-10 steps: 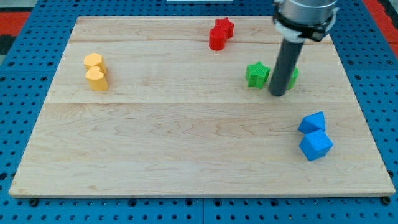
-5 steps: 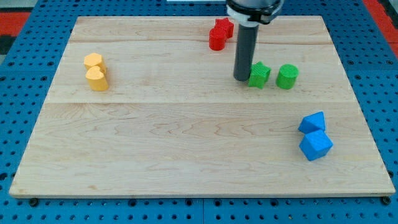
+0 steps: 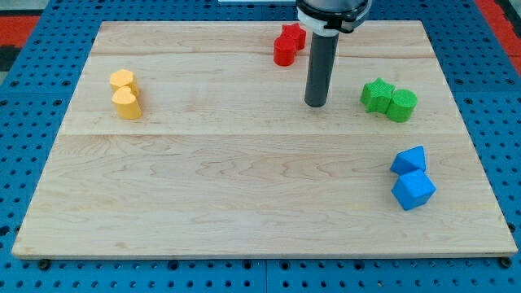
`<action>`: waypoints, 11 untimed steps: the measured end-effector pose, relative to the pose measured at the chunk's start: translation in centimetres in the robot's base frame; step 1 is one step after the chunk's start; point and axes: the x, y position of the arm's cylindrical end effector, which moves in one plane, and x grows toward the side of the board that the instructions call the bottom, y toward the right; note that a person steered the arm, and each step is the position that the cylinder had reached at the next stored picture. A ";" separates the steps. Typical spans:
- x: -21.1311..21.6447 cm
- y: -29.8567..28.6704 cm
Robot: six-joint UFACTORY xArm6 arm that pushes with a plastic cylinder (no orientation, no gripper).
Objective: Push the red blocks towards the center of the board
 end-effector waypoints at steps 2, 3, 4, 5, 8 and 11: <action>-0.1 0.2; -4.8 0.4; -11.6 1.4; -17.9 1.7; -12.7 -4.3; -11.7 -2.1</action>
